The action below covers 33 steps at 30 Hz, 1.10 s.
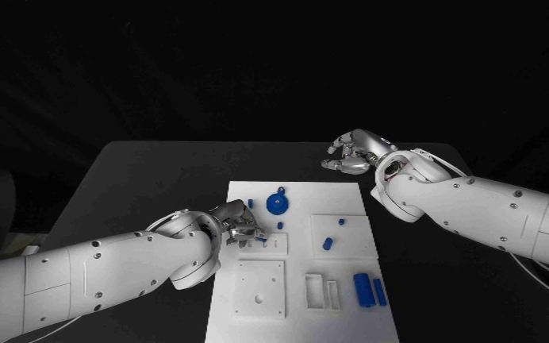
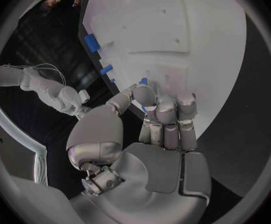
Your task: Assemble the parts on the task board
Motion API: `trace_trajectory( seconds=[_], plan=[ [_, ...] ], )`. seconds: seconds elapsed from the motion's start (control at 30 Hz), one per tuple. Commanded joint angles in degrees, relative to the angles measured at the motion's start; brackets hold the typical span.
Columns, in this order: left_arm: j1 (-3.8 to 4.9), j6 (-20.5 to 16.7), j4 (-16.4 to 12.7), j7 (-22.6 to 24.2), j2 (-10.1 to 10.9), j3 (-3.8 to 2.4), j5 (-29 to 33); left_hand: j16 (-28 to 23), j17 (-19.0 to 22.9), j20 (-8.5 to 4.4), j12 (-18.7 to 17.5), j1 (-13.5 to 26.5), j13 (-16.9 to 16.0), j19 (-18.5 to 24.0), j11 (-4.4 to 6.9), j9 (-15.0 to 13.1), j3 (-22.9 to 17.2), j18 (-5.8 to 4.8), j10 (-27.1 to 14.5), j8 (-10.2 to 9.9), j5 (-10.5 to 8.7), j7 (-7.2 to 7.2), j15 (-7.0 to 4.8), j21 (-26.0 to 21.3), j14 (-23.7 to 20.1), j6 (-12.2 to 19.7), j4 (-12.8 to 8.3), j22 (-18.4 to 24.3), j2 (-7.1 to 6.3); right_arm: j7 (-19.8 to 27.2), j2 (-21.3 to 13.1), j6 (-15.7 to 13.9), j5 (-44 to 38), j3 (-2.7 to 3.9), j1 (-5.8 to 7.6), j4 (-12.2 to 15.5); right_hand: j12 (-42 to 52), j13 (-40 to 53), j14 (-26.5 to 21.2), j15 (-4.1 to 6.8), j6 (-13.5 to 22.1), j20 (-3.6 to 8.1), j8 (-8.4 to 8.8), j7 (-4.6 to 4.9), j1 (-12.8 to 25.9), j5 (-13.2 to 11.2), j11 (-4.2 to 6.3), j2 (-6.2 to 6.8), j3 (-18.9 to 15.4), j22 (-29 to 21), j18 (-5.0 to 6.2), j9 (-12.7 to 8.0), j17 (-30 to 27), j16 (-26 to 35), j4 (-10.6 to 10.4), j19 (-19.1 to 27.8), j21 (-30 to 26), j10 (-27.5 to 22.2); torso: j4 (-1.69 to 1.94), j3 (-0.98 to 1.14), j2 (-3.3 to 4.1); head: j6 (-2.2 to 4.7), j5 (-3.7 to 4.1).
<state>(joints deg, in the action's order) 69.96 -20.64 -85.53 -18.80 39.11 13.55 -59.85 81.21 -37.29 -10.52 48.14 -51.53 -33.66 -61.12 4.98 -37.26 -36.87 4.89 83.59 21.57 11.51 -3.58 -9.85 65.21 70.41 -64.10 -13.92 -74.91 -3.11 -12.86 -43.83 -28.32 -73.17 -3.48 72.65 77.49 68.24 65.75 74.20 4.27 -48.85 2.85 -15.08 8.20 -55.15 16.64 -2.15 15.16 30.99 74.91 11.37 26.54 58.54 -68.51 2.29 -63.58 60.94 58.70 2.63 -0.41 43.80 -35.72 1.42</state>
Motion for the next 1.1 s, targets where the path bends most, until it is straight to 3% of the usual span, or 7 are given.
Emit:
trace_trajectory(
  seconds=[0.03, 0.47, 0.93, 1.1],
  plan=[
    [-0.01, 2.7, 0.3, -2.4, -0.4, -0.05, 0.1, 0.2, 0.1, -5.33, 0.4, -0.2, 0.0, -0.6, 1.62, -0.4, -0.3, 1.40, -1.9, 0.2, 0.29, 3.84, -2.83, 0.3, 2.5, -5.5, 0.2, -0.4, 1.01, 0.1, 0.0, 0.6, 0.0, 0.02, -0.03, 0.0, 0.1, -0.1, 0.4, -0.05, 0.1, 0.17, -0.19, 0.48, 0.1, 0.3, 0.00, -0.23, -0.1, 0.6, 3.63, 0.1, 0.1, 0.3, -0.3, -0.1, -0.2, -0.2, 0.01, 0.02, -0.01, -0.07, 0.03],
    [0.01, 5.1, 1.7, -3.5, -1.3, -0.12, -0.2, 0.4, 0.2, -5.32, 0.6, -0.3, -0.1, -0.5, 1.64, -0.5, -0.3, 1.43, -1.8, 0.2, 0.49, 3.87, -2.85, 0.3, 2.5, -5.6, 0.0, -0.4, 1.01, 0.1, 0.1, 0.7, 0.0, 0.02, -0.03, -0.1, 0.2, -0.1, 0.4, -0.05, 0.1, 0.18, -0.19, 0.48, 0.1, 0.4, 0.00, -0.23, -0.2, 0.6, 3.63, 0.1, 0.1, 0.4, -0.4, -0.1, -0.2, -0.2, -0.03, 0.03, 0.00, -0.17, -0.08],
    [0.03, 7.6, 1.6, -4.1, -1.9, -0.13, -0.8, 1.2, 0.2, -5.33, 1.5, 0.0, -0.3, -0.7, 1.86, -1.0, -0.2, 1.57, -1.7, 0.4, 1.97, 4.09, -3.07, 0.7, 2.7, -6.1, -0.4, -0.6, 1.31, 0.0, 0.3, 0.7, 0.1, 0.02, -0.13, -0.2, 0.2, -0.1, 0.4, -0.04, 0.1, 0.19, -0.19, 0.47, 0.1, 0.4, 0.01, -0.24, -0.2, 0.6, 3.63, 0.1, 0.1, 0.4, -0.4, -0.1, -0.3, -0.1, 0.05, 0.14, 0.00, -0.18, -0.10],
    [0.03, 8.9, 1.4, -4.4, -2.0, -0.13, -1.0, 1.4, 0.3, -5.33, 1.9, 0.1, -0.4, -0.8, 1.93, -1.1, -0.2, 1.62, -1.8, 0.5, 2.68, 4.15, -3.13, 0.8, 2.8, -6.2, -0.5, -0.7, 1.34, 0.0, 0.2, 0.8, 0.1, 0.02, -0.14, -0.1, 0.2, -0.1, 0.4, -0.04, 0.1, 0.19, -0.19, 0.47, 0.1, 0.4, 0.01, -0.25, -0.2, 0.6, 3.63, 0.1, 0.1, 0.4, -0.4, -0.1, -0.3, -0.1, -0.03, 0.06, 0.00, -0.22, -0.12]
  ],
)
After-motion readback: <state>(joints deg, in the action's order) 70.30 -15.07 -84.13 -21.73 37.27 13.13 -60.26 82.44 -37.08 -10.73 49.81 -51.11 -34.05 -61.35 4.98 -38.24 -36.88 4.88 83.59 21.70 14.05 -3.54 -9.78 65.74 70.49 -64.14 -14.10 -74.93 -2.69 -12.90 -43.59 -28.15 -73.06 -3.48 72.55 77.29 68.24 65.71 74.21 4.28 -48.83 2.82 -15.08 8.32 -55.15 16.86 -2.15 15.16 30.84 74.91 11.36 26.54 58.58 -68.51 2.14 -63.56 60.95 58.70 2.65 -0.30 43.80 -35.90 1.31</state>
